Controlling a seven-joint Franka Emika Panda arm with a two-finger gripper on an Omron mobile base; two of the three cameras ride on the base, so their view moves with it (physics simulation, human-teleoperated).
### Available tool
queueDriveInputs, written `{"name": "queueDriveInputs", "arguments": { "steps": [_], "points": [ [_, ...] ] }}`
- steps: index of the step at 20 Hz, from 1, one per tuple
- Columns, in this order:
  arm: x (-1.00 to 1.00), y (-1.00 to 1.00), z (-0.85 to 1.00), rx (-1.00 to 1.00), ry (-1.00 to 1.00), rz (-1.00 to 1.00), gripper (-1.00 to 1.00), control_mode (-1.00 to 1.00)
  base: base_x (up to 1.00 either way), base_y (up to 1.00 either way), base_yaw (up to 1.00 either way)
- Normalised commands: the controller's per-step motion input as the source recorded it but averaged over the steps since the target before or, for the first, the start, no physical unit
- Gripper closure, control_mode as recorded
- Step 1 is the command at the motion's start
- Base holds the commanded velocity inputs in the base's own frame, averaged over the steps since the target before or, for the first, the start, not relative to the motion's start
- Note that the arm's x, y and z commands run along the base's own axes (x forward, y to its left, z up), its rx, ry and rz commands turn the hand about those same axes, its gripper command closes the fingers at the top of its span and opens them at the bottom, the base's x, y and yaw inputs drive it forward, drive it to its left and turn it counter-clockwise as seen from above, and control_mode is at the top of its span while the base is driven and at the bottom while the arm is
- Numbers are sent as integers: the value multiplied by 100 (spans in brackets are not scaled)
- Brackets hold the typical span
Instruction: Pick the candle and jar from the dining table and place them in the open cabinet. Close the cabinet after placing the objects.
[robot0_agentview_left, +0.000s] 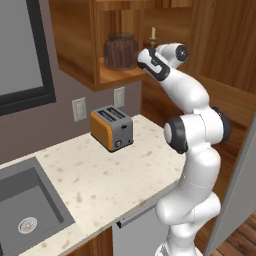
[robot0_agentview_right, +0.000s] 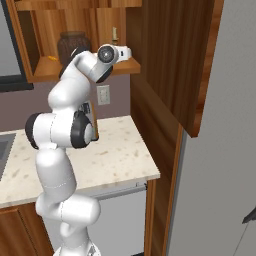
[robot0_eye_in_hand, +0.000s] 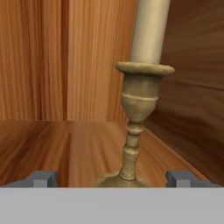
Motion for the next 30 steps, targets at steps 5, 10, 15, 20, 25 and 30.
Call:
{"name": "queueDriveInputs", "arguments": {
  "steps": [5, 10, 15, 20, 25, 30],
  "points": [
    [-20, 0, 25, 0, 0, -1, -100, -100, 0, 0, 0],
    [-29, 0, 22, 0, 0, -2, -100, -100, 0, 0, 0],
    [-41, 0, 12, 0, 2, -1, -100, -100, 0, 0, 0],
    [-63, 0, 14, 0, 1, -1, -100, -100, 0, 0, 0],
    [-76, 0, 13, 1, 0, -4, -100, -100, 0, 0, 0],
    [-85, 0, 2, 1, 0, -5, -100, -100, 0, 0, 0]
  ]
}}
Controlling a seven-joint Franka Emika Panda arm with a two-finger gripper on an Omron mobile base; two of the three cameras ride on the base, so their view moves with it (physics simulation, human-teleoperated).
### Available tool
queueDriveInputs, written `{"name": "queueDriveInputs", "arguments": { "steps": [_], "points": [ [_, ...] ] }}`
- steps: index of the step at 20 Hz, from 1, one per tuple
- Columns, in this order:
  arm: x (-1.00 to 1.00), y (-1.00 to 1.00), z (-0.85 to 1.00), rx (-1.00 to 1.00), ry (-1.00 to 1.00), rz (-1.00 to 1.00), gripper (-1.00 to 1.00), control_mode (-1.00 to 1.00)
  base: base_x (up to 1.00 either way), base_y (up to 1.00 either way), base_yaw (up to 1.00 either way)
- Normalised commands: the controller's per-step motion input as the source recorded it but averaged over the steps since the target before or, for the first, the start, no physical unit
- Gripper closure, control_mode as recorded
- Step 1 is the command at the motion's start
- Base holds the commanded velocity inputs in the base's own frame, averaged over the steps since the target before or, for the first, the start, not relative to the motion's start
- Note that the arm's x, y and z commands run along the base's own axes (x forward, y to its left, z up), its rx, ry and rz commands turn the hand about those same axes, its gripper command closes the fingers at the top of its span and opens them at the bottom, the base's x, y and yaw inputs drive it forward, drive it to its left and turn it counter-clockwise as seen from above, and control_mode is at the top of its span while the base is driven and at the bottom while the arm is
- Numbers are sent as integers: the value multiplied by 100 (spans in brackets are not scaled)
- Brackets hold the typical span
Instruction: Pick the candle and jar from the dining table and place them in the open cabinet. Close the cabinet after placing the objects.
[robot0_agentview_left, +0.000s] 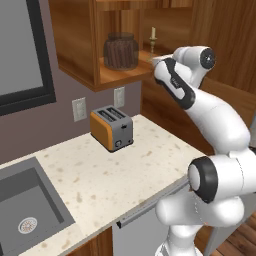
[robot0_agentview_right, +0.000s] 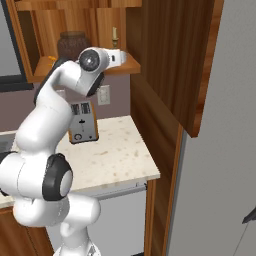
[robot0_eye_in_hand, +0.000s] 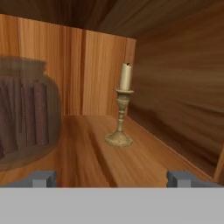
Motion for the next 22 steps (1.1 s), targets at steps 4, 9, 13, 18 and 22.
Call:
{"name": "queueDriveInputs", "arguments": {
  "steps": [4, 9, 13, 18, 22],
  "points": [
    [-89, 9, 0, 0, 2, -6, -100, -100, 0, 0, 0],
    [-81, 4, -9, 1, 0, -4, -100, -100, 0, 0, 0],
    [-87, 0, 0, 5, 0, -4, -100, -100, 0, 0, 0],
    [-96, 0, 0, 8, 0, -5, -100, -100, 0, 0, 0],
    [-100, 0, 3, 9, 1, -9, -100, -100, 0, 0, 0]
  ]
}}
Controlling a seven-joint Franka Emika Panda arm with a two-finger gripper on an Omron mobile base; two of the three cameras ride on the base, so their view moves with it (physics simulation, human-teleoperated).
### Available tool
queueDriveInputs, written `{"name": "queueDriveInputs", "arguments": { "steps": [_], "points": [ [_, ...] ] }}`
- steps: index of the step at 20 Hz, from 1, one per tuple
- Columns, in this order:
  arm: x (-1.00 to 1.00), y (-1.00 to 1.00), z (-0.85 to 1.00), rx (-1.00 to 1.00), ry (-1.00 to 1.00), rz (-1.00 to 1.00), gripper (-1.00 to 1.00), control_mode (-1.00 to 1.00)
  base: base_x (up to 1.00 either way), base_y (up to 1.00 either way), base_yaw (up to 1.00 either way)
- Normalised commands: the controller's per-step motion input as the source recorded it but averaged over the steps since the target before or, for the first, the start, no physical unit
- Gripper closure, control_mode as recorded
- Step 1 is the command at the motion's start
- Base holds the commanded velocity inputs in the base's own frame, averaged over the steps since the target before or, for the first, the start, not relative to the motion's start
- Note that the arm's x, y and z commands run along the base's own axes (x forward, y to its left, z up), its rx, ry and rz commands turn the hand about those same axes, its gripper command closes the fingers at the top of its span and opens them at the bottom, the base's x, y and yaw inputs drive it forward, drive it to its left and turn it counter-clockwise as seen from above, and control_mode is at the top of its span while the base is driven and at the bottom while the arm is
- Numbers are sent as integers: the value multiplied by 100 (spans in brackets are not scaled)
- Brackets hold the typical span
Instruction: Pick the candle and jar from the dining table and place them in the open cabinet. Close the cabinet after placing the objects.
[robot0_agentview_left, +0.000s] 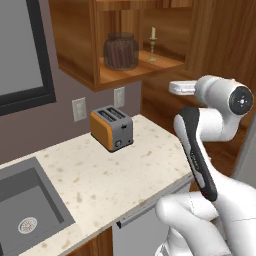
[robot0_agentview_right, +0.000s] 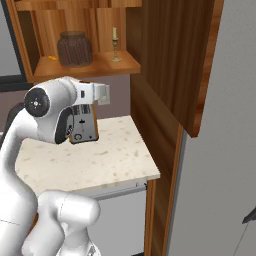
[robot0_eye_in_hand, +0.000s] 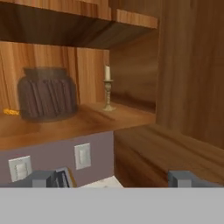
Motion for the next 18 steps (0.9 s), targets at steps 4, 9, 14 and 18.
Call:
{"name": "queueDriveInputs", "arguments": {
  "steps": [4, 9, 14, 18],
  "points": [
    [-100, -1, 19, 8, 9, -10, -100, -100, 0, 0, 0],
    [-94, -4, 18, 4, 17, -9, -100, -100, 0, 0, 0],
    [-82, -9, 8, 0, 20, -9, -100, -100, 0, 0, 0],
    [-70, -22, 0, 0, 9, -5, -100, -100, 0, 0, 0]
  ]
}}
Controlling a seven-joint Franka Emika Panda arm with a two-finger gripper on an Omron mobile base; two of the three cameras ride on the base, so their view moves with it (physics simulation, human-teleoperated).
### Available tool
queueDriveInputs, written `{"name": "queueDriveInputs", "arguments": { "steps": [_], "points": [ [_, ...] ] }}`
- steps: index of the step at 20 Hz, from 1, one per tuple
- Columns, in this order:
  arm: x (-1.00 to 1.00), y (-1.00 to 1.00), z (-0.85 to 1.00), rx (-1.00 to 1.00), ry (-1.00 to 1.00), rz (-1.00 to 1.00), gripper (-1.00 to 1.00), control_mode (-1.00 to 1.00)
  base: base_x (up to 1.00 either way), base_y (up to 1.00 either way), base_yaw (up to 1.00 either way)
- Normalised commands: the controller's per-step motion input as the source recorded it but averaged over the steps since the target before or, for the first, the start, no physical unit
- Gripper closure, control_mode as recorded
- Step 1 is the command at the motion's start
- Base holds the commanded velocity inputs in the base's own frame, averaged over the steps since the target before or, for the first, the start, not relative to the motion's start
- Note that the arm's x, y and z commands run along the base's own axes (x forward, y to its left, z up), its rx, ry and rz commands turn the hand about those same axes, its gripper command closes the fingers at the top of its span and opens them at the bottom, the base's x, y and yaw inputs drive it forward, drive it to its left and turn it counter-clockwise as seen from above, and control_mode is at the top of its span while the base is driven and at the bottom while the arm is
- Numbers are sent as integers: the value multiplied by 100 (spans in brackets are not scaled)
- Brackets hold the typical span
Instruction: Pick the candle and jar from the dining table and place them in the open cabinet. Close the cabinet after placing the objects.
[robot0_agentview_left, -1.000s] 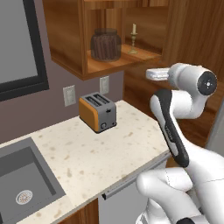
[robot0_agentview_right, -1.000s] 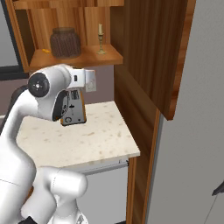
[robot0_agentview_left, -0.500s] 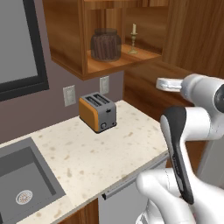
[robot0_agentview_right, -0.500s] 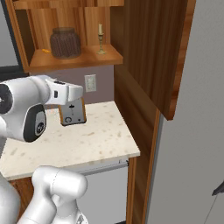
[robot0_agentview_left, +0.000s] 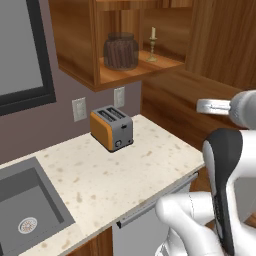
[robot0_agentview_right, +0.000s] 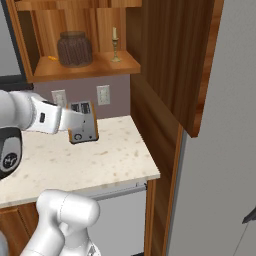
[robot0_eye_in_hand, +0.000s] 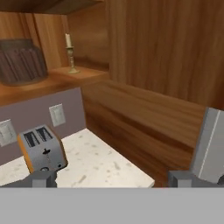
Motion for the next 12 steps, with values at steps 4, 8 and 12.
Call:
{"name": "queueDriveInputs", "arguments": {
  "steps": [4, 8, 12],
  "points": [
    [-56, -45, -7, 0, 0, -1, -100, -100, 0, 0, 0],
    [-45, -54, -12, 1, 0, -1, -100, -100, 0, 0, 0],
    [-36, -55, -2, 3, 0, -2, -100, -100, 0, 0, 0]
  ]
}}
